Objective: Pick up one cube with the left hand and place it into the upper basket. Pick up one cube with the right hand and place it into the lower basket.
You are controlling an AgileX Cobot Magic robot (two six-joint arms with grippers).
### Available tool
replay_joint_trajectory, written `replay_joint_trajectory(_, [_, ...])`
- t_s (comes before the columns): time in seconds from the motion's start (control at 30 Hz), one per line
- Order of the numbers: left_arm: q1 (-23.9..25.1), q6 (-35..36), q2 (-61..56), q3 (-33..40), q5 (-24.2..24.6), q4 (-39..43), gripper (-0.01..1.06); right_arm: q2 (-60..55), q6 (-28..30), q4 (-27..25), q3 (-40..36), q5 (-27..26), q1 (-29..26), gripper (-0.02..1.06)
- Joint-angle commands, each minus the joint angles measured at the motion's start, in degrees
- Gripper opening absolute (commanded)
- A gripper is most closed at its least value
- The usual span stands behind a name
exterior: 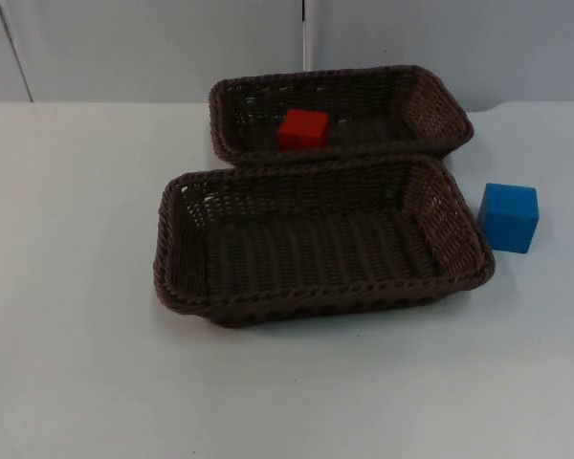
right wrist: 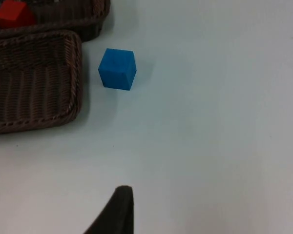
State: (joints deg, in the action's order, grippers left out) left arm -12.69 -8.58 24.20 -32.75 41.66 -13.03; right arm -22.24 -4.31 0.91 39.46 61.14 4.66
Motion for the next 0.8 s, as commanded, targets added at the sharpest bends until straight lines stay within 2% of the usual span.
replay_joint_trajectory(0.0, [0.13, 0.37, -0.22, 0.06, -0.01, 0.54, 0.99, -4.64, -0.1, -0.06, 2.24, -1.21, 0.05, 1.05])
replay_joint_trajectory(0.17, [0.13, 0.37, -0.22, 0.06, -0.01, 0.54, 0.99, -19.93, -0.1, -0.06, 9.93, -2.32, 0.05, 1.05])
replay_joint_trajectory(0.4, [0.13, 0.37, -0.22, 0.06, 0.94, 0.54, 0.99, -33.13, 1.04, -0.18, 16.16, -3.94, 0.05, 1.05])
replay_joint_trajectory(0.5, [0.13, 0.37, -0.22, 0.06, 1.93, 0.54, 0.99, -38.92, 2.46, -2.59, 18.81, -6.28, 0.05, 1.05])
replay_joint_trajectory(0.67, [0.13, 0.37, -0.22, 0.06, 3.03, 0.54, 0.99, -47.35, 5.45, -7.61, 22.49, -6.46, 0.05, 1.05])
replay_joint_trajectory(0.77, [0.13, 0.37, -0.22, 0.06, 3.18, 0.54, 0.99, -52.23, 5.43, -7.72, 23.91, -6.88, 0.05, 1.05])
